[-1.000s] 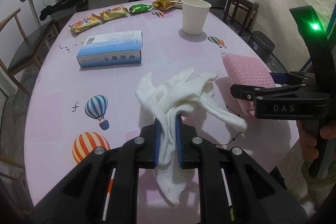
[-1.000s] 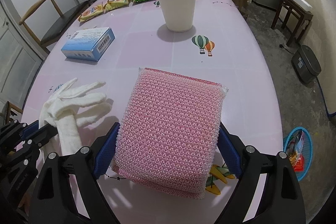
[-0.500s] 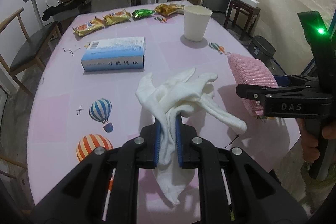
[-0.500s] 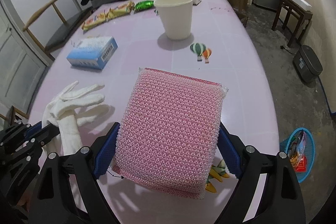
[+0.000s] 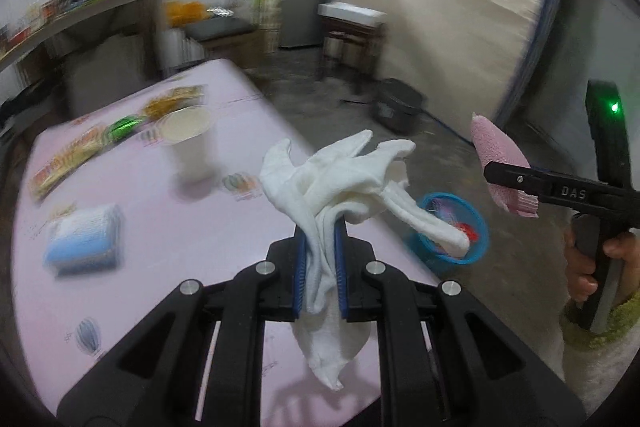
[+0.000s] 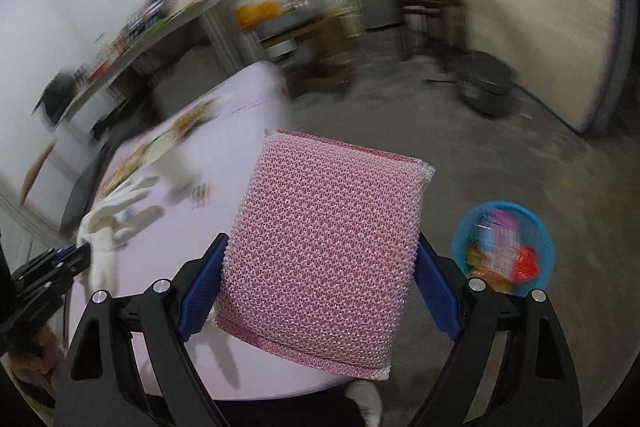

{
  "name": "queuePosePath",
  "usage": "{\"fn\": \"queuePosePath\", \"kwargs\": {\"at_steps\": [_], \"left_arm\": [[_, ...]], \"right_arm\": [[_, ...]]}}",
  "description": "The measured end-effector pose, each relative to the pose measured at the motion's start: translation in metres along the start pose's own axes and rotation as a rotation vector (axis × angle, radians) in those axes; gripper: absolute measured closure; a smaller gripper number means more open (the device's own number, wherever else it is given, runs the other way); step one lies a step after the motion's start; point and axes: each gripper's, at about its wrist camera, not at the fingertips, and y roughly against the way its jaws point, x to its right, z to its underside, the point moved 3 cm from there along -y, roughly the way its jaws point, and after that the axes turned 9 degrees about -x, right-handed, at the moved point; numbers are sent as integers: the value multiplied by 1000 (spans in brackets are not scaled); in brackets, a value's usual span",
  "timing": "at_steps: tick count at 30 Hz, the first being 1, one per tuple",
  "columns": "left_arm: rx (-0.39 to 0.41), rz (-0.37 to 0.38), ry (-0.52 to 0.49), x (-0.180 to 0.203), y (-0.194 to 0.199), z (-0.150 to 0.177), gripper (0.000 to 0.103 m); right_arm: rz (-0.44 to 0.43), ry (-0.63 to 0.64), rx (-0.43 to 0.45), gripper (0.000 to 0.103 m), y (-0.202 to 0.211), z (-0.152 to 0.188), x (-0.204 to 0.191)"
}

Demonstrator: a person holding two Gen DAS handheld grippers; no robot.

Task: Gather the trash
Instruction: 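Carry the glove and sponge over the blue wastebasket with both tools, then open both tools to drop the glove and sponge into the basket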

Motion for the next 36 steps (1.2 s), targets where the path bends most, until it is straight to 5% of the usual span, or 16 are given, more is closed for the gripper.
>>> {"fn": "queuePosePath", "kwargs": {"at_steps": [8,17,27,31,36], "left_arm": [[-180,199,-143,131,-97,-64,92],[-480,275,-158,241,-268,-83,91],[-617,296,-121,298,-396,-68,91],[-667,314,-84,312,-436,-57,48],[-696,305,-60,308,-442,-54,42]], "right_arm": [[62,-329,-4,18,0,38,168],[-126,-674,-56,18,-98,82,287],[-398,-985,-24,17,-196,81,386],[-430,-1042,-90,10,-246,77,408],[-297,-1108,-228,10,-293,98,427]]}}
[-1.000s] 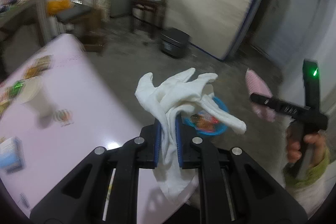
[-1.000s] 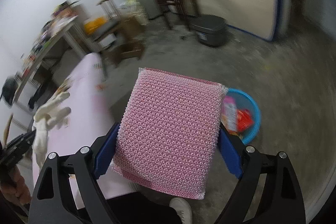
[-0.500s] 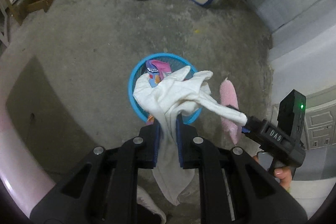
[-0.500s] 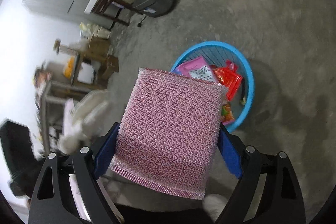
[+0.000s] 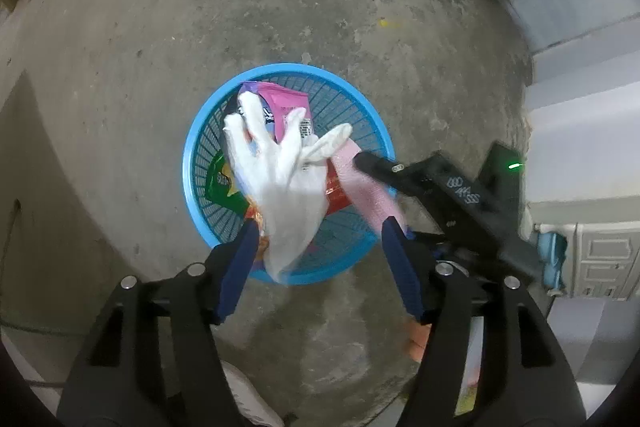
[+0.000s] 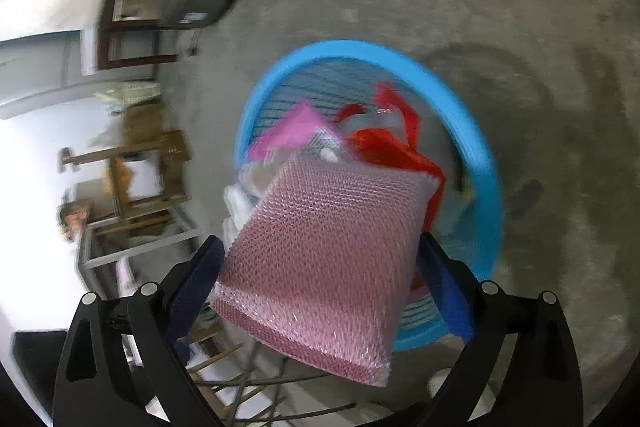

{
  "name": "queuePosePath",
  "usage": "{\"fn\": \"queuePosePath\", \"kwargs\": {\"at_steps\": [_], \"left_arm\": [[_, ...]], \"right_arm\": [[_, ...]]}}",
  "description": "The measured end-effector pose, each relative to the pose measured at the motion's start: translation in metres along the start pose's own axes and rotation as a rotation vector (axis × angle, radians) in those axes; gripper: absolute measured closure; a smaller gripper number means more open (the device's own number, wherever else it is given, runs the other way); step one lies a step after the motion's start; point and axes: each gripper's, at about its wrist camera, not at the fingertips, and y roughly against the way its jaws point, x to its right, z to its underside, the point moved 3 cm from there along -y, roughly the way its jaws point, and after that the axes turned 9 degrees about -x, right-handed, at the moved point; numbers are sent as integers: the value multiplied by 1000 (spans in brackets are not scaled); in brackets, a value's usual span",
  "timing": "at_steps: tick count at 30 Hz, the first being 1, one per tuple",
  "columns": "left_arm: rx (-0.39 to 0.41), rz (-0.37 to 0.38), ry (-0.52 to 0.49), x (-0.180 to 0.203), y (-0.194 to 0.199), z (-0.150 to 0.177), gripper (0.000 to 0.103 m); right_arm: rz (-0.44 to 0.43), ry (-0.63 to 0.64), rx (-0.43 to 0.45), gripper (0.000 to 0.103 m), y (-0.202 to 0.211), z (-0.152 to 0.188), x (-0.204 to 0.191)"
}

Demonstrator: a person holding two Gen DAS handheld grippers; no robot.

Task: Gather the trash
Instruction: 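Open both tools to drop the glove and sponge into the basket, then move both tools back over the table toward the blue box and paper cup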

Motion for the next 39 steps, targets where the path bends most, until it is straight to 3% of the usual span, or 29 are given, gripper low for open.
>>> {"fn": "queuePosePath", "kwargs": {"at_steps": [8,13,18,20,26,31,39], "left_arm": [[108,40,-24,0,59,11,38],[171,56,-49,-6,110,34,38],[257,27,-45,-33,182,69,38],[321,-21,-56,-51,223,93,37],[486,-111,-22,-110,311,173,34],[584,-195,139,-174,354,249,34],[683,-269,393,-252,384,345,34]], "right_arm": [[109,119,141,10,24,3,-7],[99,165,137,10,22,2,-18],[20,223,263,10,63,27,-25],[91,247,286,20,72,42,-22],[330,315,152,54,32,58,-15],[453,319,63,60,-22,37,-21],[646,350,74,61,-70,6,-38]]}}
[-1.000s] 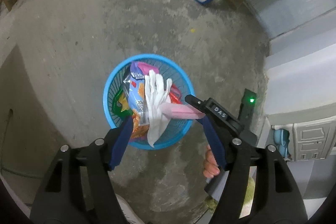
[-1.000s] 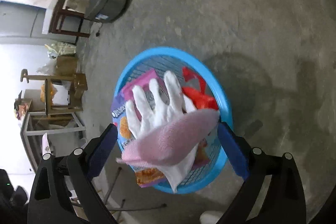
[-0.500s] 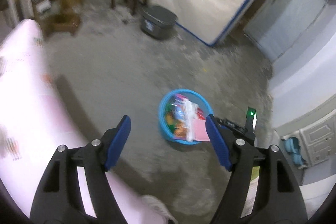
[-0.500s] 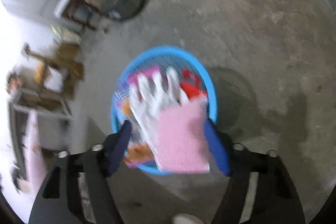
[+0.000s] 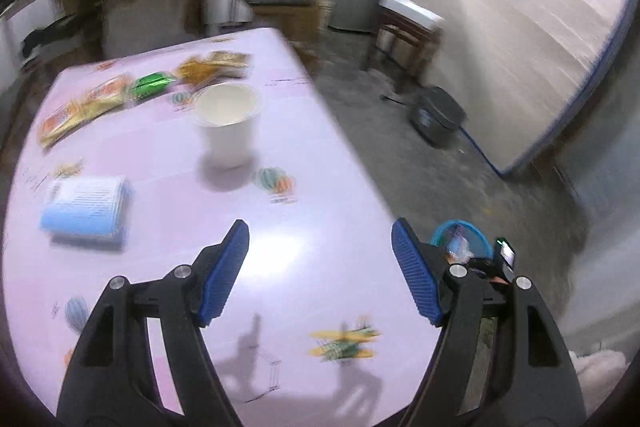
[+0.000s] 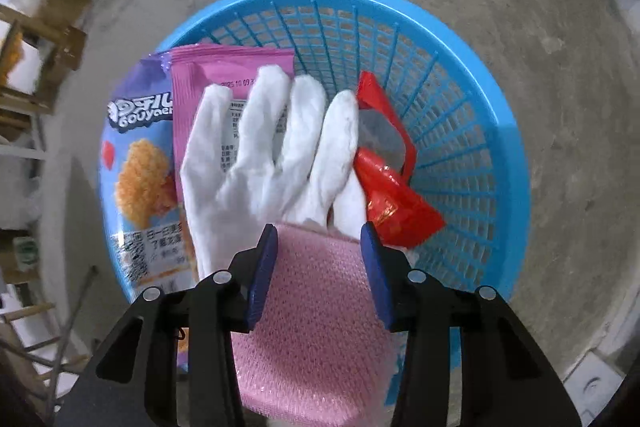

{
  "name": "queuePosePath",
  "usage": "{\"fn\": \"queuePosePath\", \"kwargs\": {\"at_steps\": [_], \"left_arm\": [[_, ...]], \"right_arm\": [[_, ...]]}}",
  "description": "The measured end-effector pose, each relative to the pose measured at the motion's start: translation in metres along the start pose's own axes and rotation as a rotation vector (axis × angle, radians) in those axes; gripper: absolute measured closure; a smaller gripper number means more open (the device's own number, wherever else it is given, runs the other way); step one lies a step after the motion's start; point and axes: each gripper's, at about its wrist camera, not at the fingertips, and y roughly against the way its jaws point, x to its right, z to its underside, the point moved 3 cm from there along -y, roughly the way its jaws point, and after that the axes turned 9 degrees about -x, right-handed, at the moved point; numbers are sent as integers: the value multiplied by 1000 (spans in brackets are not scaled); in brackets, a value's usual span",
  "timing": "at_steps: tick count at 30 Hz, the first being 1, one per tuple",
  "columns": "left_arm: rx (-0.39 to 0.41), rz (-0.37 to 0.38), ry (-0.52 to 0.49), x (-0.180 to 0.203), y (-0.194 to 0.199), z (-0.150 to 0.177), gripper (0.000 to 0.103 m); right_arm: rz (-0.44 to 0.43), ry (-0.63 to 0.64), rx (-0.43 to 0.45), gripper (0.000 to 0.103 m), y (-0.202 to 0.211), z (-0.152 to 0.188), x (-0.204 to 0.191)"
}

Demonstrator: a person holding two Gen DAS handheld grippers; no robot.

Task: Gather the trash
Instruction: 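Move both tools back over the table toward the blue box and paper cup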

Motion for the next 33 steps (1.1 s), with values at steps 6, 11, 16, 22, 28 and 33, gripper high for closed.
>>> {"fn": "queuePosePath", "kwargs": {"at_steps": [6,11,16,22,28,33], "left_arm": [[48,-14,170,-70,16,11,34],[93,0,236,-103,26,11,33],[140,-9,262,-133,41,22,32],[174,-47,331,-180,56,31,30],[211,-76,385,-226,56,32,29],[165,-119,211,-239,25,0,26]], "right_arm": [[-91,-31,129,52,56,5,10],[-166,-32,239,48,119,18,21],[-263,88,319,41,189,49,-19],[-455,370,352,34,269,105,-137],[-567,625,289,24,313,172,-275],[-621,738,89,24,306,222,-382]]}}
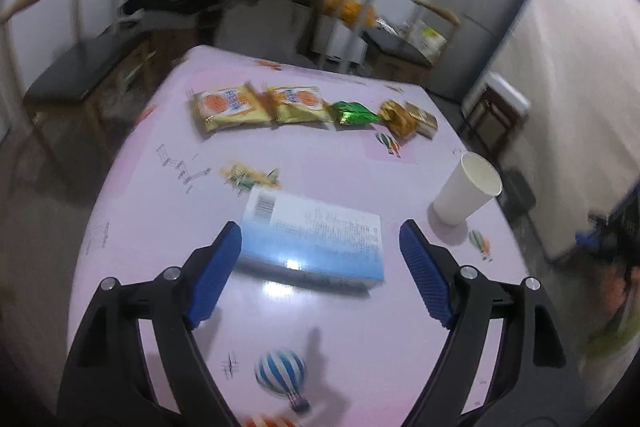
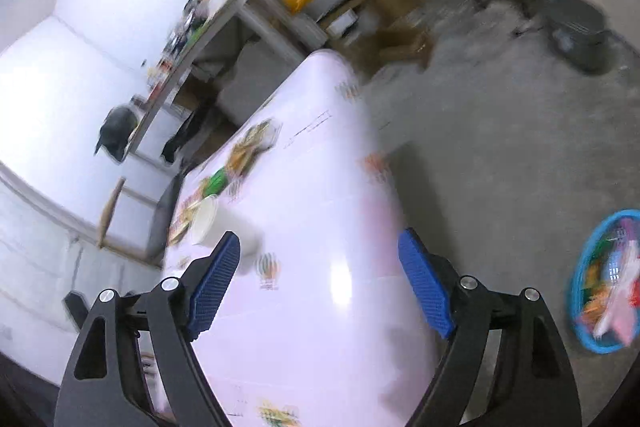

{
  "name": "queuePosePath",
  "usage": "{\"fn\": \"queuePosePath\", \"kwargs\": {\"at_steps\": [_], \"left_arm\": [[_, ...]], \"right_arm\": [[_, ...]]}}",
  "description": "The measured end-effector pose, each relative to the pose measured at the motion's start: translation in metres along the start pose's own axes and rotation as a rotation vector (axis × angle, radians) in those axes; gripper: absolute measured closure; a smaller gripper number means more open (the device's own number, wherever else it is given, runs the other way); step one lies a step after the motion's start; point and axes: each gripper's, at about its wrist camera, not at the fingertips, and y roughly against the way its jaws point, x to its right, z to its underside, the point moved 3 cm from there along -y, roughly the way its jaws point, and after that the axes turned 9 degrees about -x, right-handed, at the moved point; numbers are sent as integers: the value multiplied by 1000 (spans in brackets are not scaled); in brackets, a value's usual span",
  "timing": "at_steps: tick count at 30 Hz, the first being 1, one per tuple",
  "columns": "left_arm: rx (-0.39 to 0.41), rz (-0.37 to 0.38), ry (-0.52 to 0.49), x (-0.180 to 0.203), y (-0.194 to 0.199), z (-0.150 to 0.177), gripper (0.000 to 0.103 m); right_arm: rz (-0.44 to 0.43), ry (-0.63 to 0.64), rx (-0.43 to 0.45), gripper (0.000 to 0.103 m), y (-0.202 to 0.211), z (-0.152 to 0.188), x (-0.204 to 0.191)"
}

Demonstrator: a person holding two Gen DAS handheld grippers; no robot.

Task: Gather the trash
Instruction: 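Move both tools back over the table toward the blue box and paper cup, then grasp the blue medicine box with the left tool while the right tool grasps the white paper cup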

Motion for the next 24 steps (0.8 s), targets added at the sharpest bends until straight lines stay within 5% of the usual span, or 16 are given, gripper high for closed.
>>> {"fn": "queuePosePath", "kwargs": {"at_steps": [5,11,13,18,21,24], "left_arm": [[-80,1,-81,-8,-65,-44,26],[-275,57,9,-24,-124,-50,31],[-321,90,61,-33,-124,-40,31],[-405,308,170,-44,-91,0,31],[-386,307,123,-38,-70,13,27],[-324,241,-24,-18,-53,18,18]], "right_arm": [[33,52,-120,26,-69,-12,-64],[69,42,-169,38,-125,-33,-93],[66,28,-192,41,-137,-36,-93],[62,52,-227,43,-153,-33,-104],[66,77,-256,43,-161,-32,-108],[79,80,-271,43,-172,-36,-111]]}}
